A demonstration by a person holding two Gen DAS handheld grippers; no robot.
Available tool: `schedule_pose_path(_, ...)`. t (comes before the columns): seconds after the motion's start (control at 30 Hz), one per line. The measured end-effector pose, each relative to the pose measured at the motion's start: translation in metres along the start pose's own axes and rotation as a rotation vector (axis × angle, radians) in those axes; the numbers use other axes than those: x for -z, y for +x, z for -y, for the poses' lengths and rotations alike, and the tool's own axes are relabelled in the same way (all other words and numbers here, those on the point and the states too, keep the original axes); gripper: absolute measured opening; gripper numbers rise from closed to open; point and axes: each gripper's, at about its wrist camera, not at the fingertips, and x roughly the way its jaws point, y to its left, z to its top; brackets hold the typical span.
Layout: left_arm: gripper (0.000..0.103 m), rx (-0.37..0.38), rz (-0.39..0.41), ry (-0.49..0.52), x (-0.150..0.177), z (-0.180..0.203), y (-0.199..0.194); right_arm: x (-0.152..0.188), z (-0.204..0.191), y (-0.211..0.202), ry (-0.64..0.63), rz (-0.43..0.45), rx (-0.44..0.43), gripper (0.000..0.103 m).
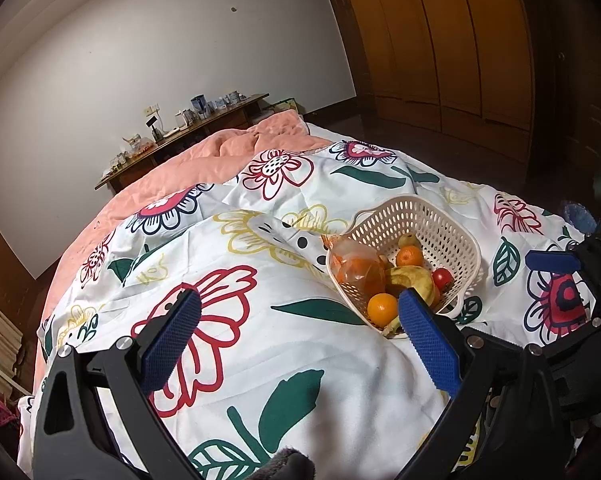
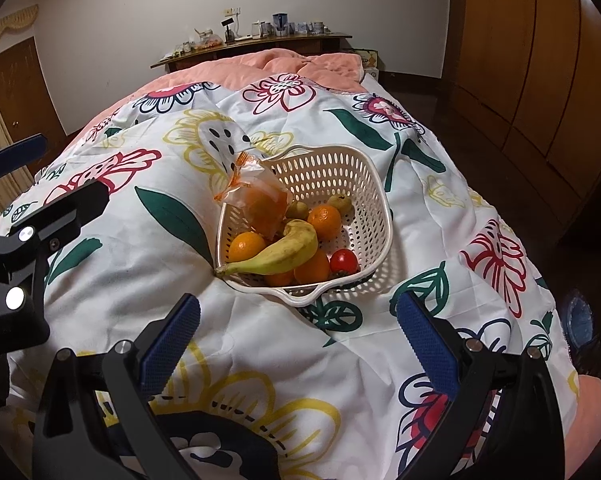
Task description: Organize fruits
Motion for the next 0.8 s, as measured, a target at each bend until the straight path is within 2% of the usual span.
schedule_pose_path(0.8,0.1,-0.023,-0.013,0.031,0.003,0.0045,0.0058,-0.0008,-0.0009,0.0023,-0.006,-0.011,0.001,0.098)
